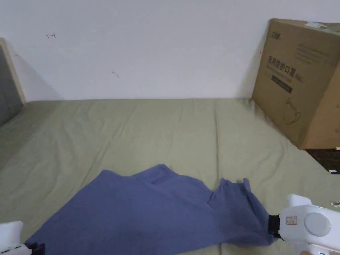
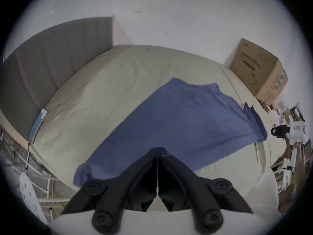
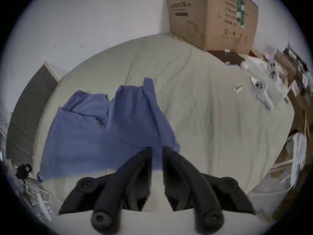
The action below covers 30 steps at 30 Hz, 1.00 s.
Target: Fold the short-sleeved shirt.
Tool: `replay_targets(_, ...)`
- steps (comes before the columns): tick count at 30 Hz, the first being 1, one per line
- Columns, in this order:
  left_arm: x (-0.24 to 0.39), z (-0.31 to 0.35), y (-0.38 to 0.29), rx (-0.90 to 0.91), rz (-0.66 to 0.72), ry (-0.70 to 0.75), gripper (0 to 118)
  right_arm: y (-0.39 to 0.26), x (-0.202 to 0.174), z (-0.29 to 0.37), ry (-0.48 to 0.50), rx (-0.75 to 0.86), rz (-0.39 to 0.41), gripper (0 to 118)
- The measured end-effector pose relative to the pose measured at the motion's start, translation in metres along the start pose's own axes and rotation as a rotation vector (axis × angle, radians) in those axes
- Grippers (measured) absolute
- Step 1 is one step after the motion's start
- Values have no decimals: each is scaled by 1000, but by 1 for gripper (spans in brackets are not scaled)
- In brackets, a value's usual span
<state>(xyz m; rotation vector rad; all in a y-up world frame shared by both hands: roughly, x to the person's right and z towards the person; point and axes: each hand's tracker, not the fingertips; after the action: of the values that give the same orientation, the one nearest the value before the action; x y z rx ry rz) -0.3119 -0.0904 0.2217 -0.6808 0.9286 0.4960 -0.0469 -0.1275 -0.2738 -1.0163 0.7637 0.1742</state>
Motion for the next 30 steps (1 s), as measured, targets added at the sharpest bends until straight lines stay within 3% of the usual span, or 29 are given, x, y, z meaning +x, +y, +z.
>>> replay_targets(2, 18, -11, -6, -31, -24, -49, 0, -15, 4, -6, 12, -4, -4, 0)
replay_targets(4, 30, -17, -10, -55, -28, -84, 0, -26, 8, -12, -17, -15, -13, 0)
replay_targets(7, 48, -22, -14, -50, -58, -86, 0, -33, 18, -17, 32, -36, -80, 0)
replay_targets(10, 59, -28, -12, -59, -67, -105, 0, -30, 22, -21, 9, -17, -82, 0)
replay_targets(11, 61, -29, -10, -60, -70, -114, 0, -26, 23, -23, 4, -10, -68, 15)
replay_targets(13, 66, -33, -6, -64, -85, -117, 0, -15, 25, -26, 17, -10, -48, 76)
replay_targets(14, 67, -35, -5, -65, -94, -115, 0, -9, 27, -29, 28, -17, -43, 95)
replay_targets(18, 70, -46, 3, -91, -89, -130, 0, 19, 26, -44, 19, -13, -23, 95)
replay_targets(20, 70, -54, 5, -106, -74, -145, 0, 28, 27, -61, 6, -40, 1, 90)
replay_targets(21, 72, -59, 7, -112, -74, -145, 0, 29, 28, -70, 3, -58, 5, 77)
replay_targets(23, 74, -68, 7, -128, -79, -131, 0, 25, 27, -86, -14, -122, 8, 25)
replay_targets(25, 75, -77, 9, -148, -72, -134, 0, 20, 24, -91, -28, -106, 40, 20)
replay_targets(26, 75, -80, 10, -156, -68, -138, 0, 23, 22, -83, -29, -96, 44, 7)
replay_targets(30, 76, -91, 22, -167, -97, -134, 0, 31, 16, -51, 32, 44, 59, 5)
